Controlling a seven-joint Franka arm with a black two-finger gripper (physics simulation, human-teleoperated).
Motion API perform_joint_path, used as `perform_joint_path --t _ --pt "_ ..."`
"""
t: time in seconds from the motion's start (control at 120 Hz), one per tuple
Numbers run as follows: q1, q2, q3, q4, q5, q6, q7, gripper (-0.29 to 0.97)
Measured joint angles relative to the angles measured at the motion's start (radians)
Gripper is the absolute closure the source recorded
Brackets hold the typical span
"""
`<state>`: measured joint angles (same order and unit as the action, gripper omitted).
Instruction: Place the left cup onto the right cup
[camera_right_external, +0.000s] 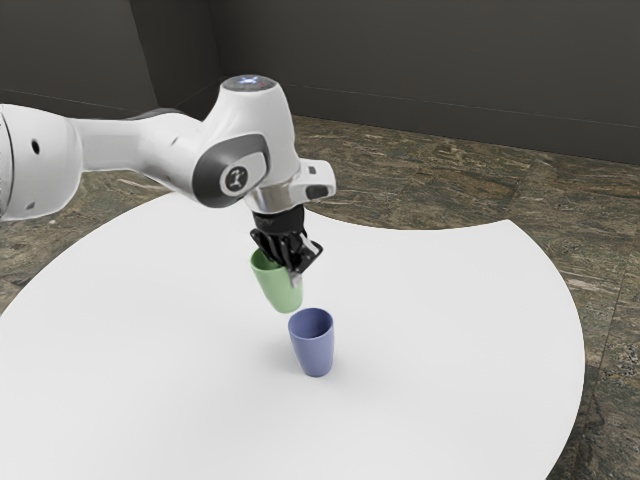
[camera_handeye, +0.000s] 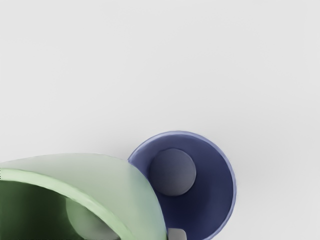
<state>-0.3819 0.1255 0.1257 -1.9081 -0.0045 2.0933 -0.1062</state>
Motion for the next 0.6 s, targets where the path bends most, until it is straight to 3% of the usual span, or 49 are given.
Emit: perform_joint_path --t 0.6 --pt "-0.025 0.035 -0.019 0.038 0.002 -0.014 -0.051 0.78"
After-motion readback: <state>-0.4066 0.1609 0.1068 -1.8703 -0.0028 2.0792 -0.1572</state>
